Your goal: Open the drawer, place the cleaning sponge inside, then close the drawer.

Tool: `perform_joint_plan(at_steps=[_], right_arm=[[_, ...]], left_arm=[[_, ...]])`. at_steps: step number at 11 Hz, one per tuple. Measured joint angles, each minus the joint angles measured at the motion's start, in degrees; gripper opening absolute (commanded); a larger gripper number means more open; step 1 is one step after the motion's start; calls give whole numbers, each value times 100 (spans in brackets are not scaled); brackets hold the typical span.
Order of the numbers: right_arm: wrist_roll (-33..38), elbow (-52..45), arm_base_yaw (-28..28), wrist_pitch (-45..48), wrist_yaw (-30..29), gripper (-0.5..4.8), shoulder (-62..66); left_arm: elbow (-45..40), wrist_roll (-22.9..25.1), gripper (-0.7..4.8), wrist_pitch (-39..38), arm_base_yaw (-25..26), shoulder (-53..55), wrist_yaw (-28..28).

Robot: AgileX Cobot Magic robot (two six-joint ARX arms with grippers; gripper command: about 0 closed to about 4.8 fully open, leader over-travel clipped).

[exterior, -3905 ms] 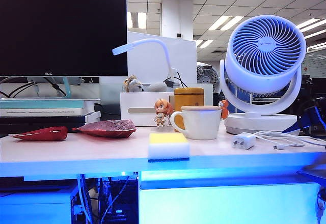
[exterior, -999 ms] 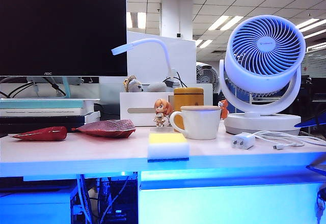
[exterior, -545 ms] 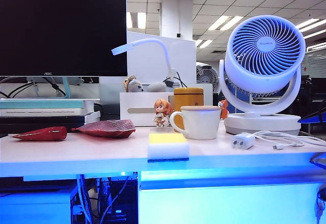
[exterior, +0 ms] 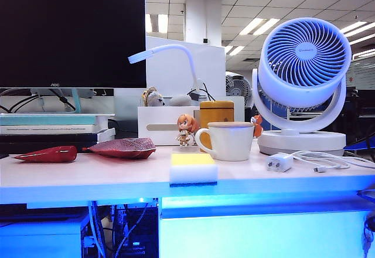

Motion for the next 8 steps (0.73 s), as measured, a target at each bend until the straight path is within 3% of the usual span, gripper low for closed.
perform_joint_plan(at_steps=[8], right_arm=[[179,483,92,-9,162,479,426]], left_arm=[[0,0,-6,-42,0,2,0]])
